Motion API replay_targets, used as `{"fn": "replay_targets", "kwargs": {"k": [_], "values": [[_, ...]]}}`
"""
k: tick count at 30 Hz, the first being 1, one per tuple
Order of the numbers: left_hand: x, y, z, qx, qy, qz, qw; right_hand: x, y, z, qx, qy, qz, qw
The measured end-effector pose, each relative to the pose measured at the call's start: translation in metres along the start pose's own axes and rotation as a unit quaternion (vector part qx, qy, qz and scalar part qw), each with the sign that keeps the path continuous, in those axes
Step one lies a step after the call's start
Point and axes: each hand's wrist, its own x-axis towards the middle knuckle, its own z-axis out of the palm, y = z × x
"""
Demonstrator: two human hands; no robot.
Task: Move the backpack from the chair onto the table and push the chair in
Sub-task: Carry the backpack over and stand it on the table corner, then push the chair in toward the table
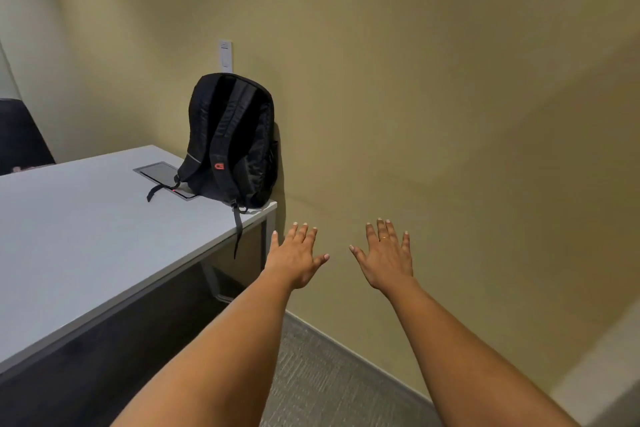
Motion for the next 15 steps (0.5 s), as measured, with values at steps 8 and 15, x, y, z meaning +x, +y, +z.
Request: {"fn": "replay_targets", "kwargs": {"k": [8,15], "values": [[-0.085,0.025,0.018,0.003,-0.054,0.077,0.996,-0.118,0.002,0.000,-0.004,-0.032,0.086,0.996],[-0.155,0.053,0.030,-0.005,-0.078,0.131,0.988,-0.212,0.007,-0.007,-0.016,-0.050,0.139,0.989]]}}
